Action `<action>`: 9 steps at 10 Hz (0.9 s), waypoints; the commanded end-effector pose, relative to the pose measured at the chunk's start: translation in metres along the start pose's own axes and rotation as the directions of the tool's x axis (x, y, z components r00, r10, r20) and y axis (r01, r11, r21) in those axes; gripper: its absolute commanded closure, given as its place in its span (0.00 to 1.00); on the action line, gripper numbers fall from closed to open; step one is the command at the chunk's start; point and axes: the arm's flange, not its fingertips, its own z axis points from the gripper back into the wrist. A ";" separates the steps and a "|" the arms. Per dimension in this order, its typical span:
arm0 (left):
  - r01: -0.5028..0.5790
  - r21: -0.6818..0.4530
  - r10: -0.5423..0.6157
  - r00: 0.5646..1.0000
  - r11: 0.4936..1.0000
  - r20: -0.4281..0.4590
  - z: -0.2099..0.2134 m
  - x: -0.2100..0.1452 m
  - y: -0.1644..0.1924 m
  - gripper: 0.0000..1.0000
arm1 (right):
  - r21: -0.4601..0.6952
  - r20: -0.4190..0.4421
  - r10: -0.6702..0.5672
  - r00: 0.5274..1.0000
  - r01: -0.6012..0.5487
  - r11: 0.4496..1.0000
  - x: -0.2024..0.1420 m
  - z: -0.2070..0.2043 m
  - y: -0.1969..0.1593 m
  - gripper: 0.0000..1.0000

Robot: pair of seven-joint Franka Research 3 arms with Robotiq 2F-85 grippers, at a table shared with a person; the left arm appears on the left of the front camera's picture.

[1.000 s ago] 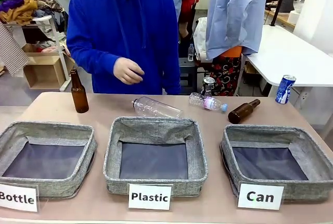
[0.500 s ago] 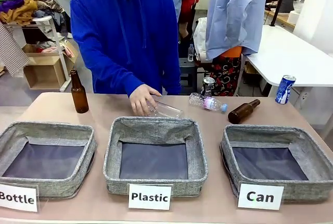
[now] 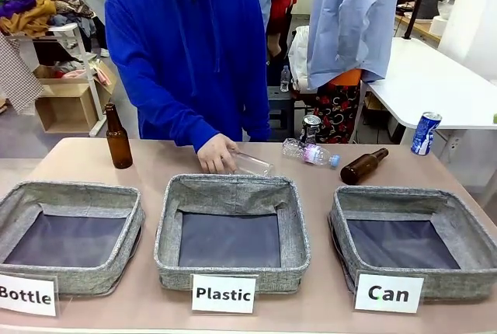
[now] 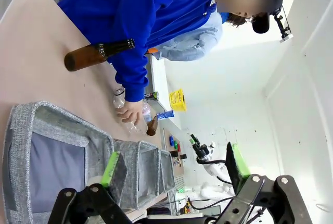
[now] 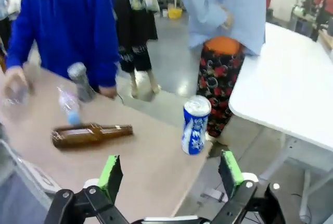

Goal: Sort the can waste into the basket.
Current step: Pick up the can waste from the table and place it in the right Fabric basket.

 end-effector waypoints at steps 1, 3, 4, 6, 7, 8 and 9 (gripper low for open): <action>0.010 -0.008 -0.010 1.000 1.000 -0.006 0.002 0.000 -0.002 0.00 | 0.021 0.053 -0.057 0.997 0.056 0.998 0.014 0.016 0.005 0.00; 0.010 -0.008 -0.010 1.000 1.000 -0.006 0.002 0.000 -0.002 0.00 | 0.021 0.053 -0.057 0.997 0.056 0.998 0.014 0.016 0.005 0.00; 0.010 -0.008 -0.010 1.000 1.000 -0.006 0.002 0.000 -0.002 0.00 | 0.021 0.053 -0.057 0.997 0.056 0.998 0.014 0.016 0.005 0.00; 0.010 -0.008 -0.010 1.000 1.000 -0.006 0.002 0.000 -0.002 0.00 | 0.011 0.041 -0.031 0.999 0.030 0.999 0.014 0.012 0.000 0.00; 0.010 -0.008 -0.010 1.000 1.000 -0.006 0.002 0.000 -0.002 0.00 | 0.029 0.016 -0.050 0.999 0.050 0.998 0.016 -0.005 -0.031 0.00; 0.010 -0.008 -0.010 1.000 1.000 -0.006 0.002 0.000 -0.002 0.00 | 0.104 0.118 -0.053 0.992 0.041 0.994 0.017 -0.016 -0.057 0.00; 0.010 -0.008 -0.010 1.000 1.000 -0.006 0.002 0.000 -0.002 0.00 | 0.165 0.173 -0.003 0.985 -0.026 0.986 0.011 -0.026 -0.064 0.00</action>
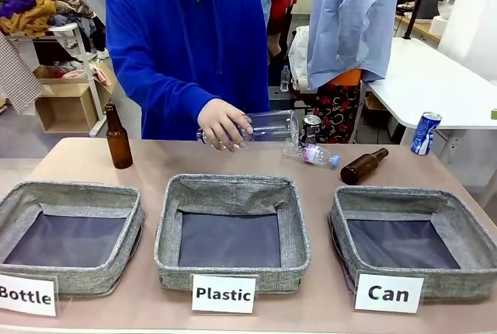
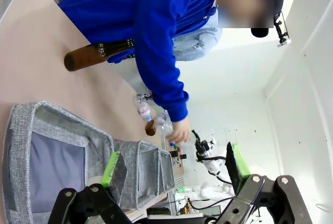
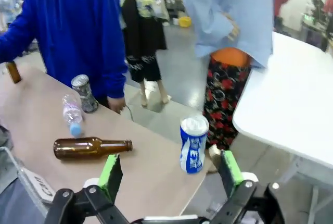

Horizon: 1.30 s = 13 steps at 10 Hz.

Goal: Sort the can waste into the basket.
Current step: Pick up the can waste from the table and place it in the right Fabric basket.

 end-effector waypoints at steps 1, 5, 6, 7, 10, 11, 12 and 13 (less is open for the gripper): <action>0.010 -0.007 -0.010 1.000 1.000 -0.006 0.001 0.000 -0.002 0.00 | 0.113 0.083 0.048 0.995 -0.057 0.992 -0.011 -0.019 -0.037 0.00; 0.010 -0.007 -0.010 1.000 1.000 -0.006 0.001 0.000 -0.002 0.00 | 0.215 0.098 0.168 0.981 -0.185 0.959 -0.049 -0.081 -0.063 0.00; 0.010 -0.007 -0.010 1.000 1.000 -0.006 0.001 0.000 -0.002 0.00 | 0.208 0.102 0.198 0.975 -0.216 0.954 -0.055 -0.090 -0.065 0.00; 0.010 -0.007 -0.010 1.000 1.000 -0.006 0.001 0.000 -0.002 0.00 | 0.221 0.107 0.188 0.976 -0.208 0.953 -0.061 -0.098 -0.067 0.00; 0.010 -0.007 -0.010 1.000 1.000 -0.006 0.001 0.000 -0.002 0.00 | 0.236 0.034 0.122 0.992 -0.127 0.963 -0.077 -0.111 -0.076 0.00; 0.010 -0.007 -0.010 1.000 1.000 -0.006 0.001 0.000 -0.002 0.00 | 0.227 0.040 0.108 0.993 -0.114 0.967 -0.081 -0.117 -0.081 0.00; 0.010 -0.007 -0.010 1.000 1.000 -0.006 0.001 0.000 -0.002 0.00 | 0.227 0.067 0.079 0.995 -0.092 0.969 -0.085 -0.126 -0.086 0.00; 0.010 -0.007 -0.010 1.000 1.000 -0.006 0.001 0.000 -0.002 0.00 | 0.215 0.079 0.066 0.995 -0.081 0.973 -0.090 -0.133 -0.090 0.00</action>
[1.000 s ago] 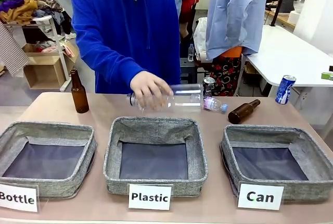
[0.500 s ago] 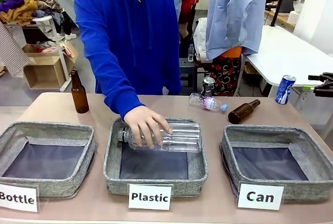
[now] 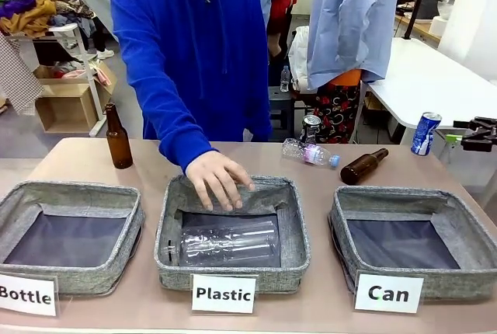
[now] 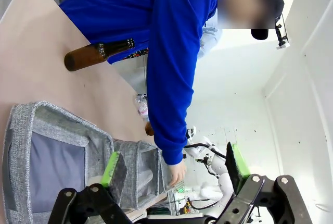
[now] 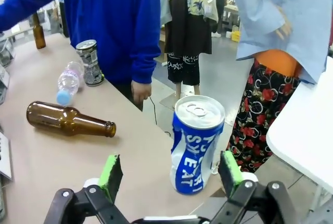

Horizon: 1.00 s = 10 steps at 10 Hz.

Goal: Sort the can waste into the basket.
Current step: Pick up the can waste from the table and place it in the right Fabric basket.

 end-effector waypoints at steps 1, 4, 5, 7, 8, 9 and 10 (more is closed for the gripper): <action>0.011 -0.007 -0.011 1.000 1.000 -0.005 0.001 0.000 -0.002 0.00 | -0.045 0.049 -0.048 0.998 0.050 0.998 0.000 -0.014 -0.021 0.00; 0.011 -0.007 -0.011 1.000 1.000 -0.005 0.001 0.000 -0.002 0.00 | -0.056 0.064 -0.075 0.995 0.078 0.995 -0.007 -0.027 -0.026 0.00; 0.011 -0.007 -0.011 1.000 1.000 -0.005 0.001 0.000 -0.002 0.00 | -0.081 0.055 -0.074 0.996 0.078 0.994 -0.009 -0.032 -0.027 0.00; 0.011 -0.007 -0.011 1.000 1.000 -0.005 0.001 0.000 -0.002 0.00 | -0.055 0.061 -0.093 0.994 0.096 0.994 -0.011 -0.039 -0.026 0.00; 0.011 -0.007 -0.011 1.000 1.000 -0.005 0.001 0.000 -0.002 0.00 | -0.047 0.062 -0.094 0.994 0.097 0.994 -0.011 -0.042 -0.025 0.00; 0.011 -0.007 -0.011 1.000 1.000 -0.005 0.001 0.000 -0.002 0.00 | -0.041 0.071 -0.096 0.993 0.099 0.994 -0.010 -0.046 -0.024 0.00; 0.011 -0.007 -0.011 1.000 1.000 -0.005 0.001 0.000 -0.002 0.00 | -0.040 0.074 -0.105 0.992 0.108 0.993 -0.011 -0.051 -0.024 0.00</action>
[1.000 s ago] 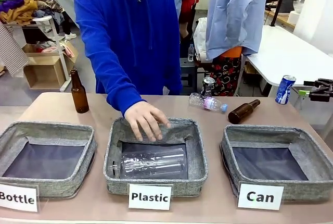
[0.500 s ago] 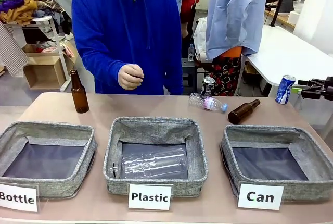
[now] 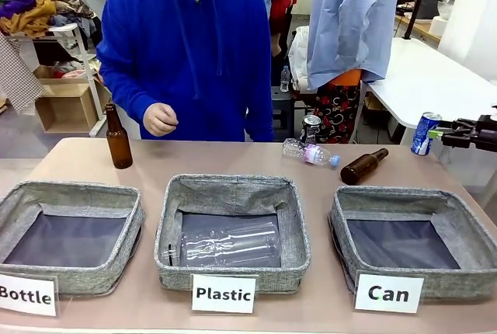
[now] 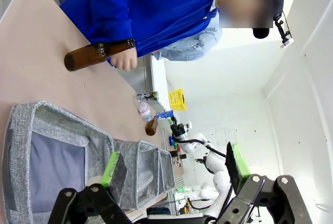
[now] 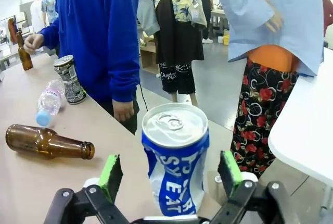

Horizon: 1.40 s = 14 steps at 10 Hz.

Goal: Sort the can waste into the basket.
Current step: Pick up the can waste from the table and place it in the right Fabric basket.

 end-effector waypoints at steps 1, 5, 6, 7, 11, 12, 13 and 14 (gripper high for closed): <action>0.011 -0.007 -0.011 1.000 1.000 -0.005 0.001 0.000 -0.002 0.00 | -0.015 0.014 -0.031 0.999 0.032 0.999 0.005 -0.013 -0.008 0.00; 0.011 -0.007 -0.011 1.000 1.000 -0.005 0.001 0.000 -0.002 0.00 | -0.006 0.050 -0.092 0.994 0.092 0.996 0.011 -0.021 -0.004 1.00; 0.011 -0.007 -0.011 1.000 1.000 -0.005 0.001 0.000 -0.002 0.00 | -0.009 0.050 -0.094 0.994 0.094 0.996 0.011 -0.021 -0.005 1.00; 0.011 -0.007 -0.011 1.000 1.000 -0.005 0.001 0.000 -0.002 0.00 | -0.016 0.055 -0.095 0.994 0.096 0.995 0.011 -0.021 -0.004 1.00; 0.011 -0.007 -0.011 1.000 1.000 -0.005 0.001 0.000 -0.002 0.00 | -0.002 0.071 -0.089 0.993 0.090 0.996 0.014 -0.019 -0.001 1.00; 0.011 -0.007 -0.011 1.000 1.000 -0.005 0.001 0.000 -0.002 0.00 | 0.010 0.092 -0.086 0.992 0.085 0.996 0.020 -0.015 0.003 1.00; 0.011 -0.007 -0.011 1.000 1.000 -0.005 0.001 0.000 -0.002 0.00 | 0.018 0.106 -0.078 0.991 0.076 0.997 0.028 -0.010 0.008 1.00; 0.011 -0.007 -0.011 1.000 1.000 -0.005 0.001 0.000 -0.002 0.00 | 0.049 0.117 -0.073 0.990 0.068 0.996 0.041 -0.003 0.020 1.00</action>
